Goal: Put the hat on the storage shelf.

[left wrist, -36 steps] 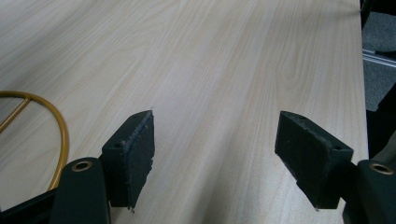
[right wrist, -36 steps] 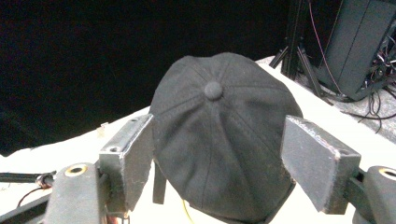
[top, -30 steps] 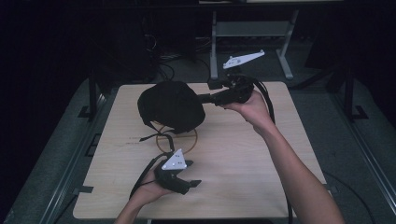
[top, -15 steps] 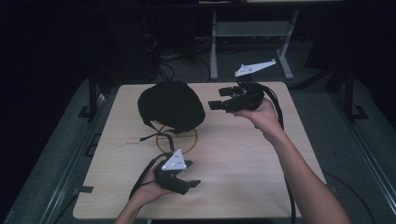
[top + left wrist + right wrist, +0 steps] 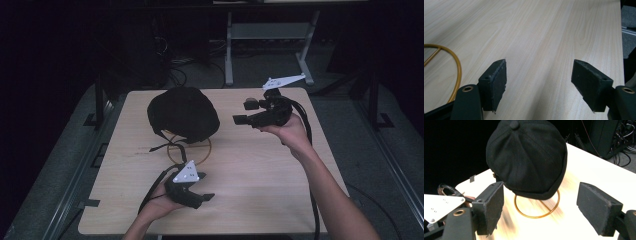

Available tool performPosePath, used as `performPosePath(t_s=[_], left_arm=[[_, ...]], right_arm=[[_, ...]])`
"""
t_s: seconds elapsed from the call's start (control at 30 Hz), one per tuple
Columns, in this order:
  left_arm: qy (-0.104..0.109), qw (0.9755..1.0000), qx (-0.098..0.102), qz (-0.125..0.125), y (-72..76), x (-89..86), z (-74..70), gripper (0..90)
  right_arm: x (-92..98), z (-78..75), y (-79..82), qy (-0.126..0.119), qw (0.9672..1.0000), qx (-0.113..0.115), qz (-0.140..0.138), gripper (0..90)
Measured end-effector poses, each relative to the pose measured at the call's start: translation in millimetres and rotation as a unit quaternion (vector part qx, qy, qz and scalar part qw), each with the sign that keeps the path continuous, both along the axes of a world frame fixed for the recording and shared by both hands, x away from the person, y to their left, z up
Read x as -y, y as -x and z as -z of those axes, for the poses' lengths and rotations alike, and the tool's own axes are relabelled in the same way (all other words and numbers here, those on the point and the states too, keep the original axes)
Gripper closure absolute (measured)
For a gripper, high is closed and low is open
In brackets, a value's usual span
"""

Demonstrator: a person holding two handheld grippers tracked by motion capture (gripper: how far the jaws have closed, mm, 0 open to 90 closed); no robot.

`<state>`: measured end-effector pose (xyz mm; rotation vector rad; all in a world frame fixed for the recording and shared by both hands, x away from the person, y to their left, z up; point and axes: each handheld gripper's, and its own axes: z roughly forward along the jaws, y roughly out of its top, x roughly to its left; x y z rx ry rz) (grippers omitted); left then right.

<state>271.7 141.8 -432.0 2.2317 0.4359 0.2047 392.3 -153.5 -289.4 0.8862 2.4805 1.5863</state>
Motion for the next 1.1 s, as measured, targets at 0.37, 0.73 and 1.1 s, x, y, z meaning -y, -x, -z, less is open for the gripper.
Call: performPosePath(t_s=[0.37,0.73,1.1], left_arm=[[-0.001,1.0000,-0.001,0.002,0.4,0.4,0.3,28.4],[0.002,1.0000,-0.001,-0.002,1.0,0.5,1.9,28.4],[-0.002,1.0000,0.000,-0.001,0.9,-0.1,2.1,28.4]], right_arm=[[24.3,17.3,10.9,-0.006,0.9999,-0.009,0.009,21.3],[48.9,34.0,22.6,-0.008,0.9995,-0.017,0.024,21.1],[73.3,56.5,35.5,-0.009,0.9986,-0.032,0.040,21.0]])
